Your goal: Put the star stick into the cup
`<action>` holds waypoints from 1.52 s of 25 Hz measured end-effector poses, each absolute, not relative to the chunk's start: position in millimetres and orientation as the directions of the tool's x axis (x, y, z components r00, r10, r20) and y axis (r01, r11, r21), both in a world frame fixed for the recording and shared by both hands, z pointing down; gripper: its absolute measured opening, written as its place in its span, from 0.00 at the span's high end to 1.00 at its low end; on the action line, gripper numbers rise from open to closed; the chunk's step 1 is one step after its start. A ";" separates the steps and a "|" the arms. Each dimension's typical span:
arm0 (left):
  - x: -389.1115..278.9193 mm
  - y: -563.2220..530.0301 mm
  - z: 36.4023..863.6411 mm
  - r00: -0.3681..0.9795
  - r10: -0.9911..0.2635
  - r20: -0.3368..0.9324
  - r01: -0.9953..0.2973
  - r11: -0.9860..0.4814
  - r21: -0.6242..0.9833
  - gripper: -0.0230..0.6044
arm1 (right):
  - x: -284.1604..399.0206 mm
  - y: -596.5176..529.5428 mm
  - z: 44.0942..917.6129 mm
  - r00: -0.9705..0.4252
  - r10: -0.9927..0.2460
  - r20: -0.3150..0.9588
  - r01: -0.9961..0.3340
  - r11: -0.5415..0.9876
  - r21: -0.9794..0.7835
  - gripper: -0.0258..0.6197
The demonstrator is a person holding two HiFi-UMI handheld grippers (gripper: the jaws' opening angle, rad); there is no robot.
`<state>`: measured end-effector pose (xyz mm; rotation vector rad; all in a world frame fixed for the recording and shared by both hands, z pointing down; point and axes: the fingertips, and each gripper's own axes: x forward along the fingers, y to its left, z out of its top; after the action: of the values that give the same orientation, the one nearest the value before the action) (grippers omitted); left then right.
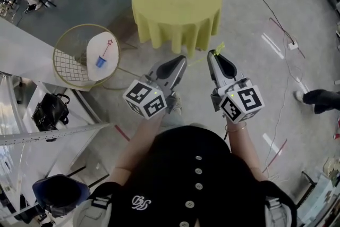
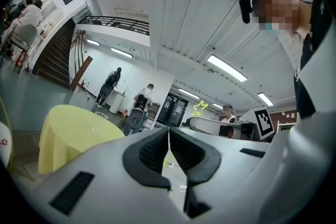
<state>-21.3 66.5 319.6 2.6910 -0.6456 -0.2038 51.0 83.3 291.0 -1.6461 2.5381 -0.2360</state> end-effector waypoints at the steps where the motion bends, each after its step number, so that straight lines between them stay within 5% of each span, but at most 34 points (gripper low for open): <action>1: -19.0 56.4 317.5 0.888 -0.456 -0.055 -0.405 -0.834 0.375 0.93 | 52.1 72.6 289.8 -0.402 -0.915 -0.004 -0.898 0.396 -0.190 0.94; 38: -13.7 -151.6 344.7 0.902 -0.431 -0.024 -0.381 -0.823 0.421 0.93 | 62.1 -141.3 307.7 -0.382 -0.924 0.024 -0.901 0.366 -0.232 0.94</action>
<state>-13.7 -151.6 344.7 2.6530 -0.5931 -0.1646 62.1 -141.3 307.7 -1.6800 2.5040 -0.3144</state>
